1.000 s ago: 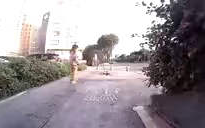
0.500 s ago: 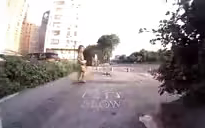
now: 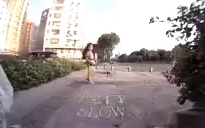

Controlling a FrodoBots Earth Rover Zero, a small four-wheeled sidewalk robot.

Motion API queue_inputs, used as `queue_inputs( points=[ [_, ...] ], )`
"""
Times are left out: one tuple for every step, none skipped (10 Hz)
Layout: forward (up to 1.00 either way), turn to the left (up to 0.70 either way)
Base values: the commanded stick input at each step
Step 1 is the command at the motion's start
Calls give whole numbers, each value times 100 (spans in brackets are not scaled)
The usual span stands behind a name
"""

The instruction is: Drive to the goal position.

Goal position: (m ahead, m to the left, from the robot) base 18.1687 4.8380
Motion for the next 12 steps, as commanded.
queue_inputs(
  points=[
    [45,0],
    [45,0],
    [45,0],
    [45,0],
    [45,0],
    [45,0],
    [45,0],
    [45,0],
    [45,0],
    [45,0],
    [45,0],
    [45,0]
  ],
)
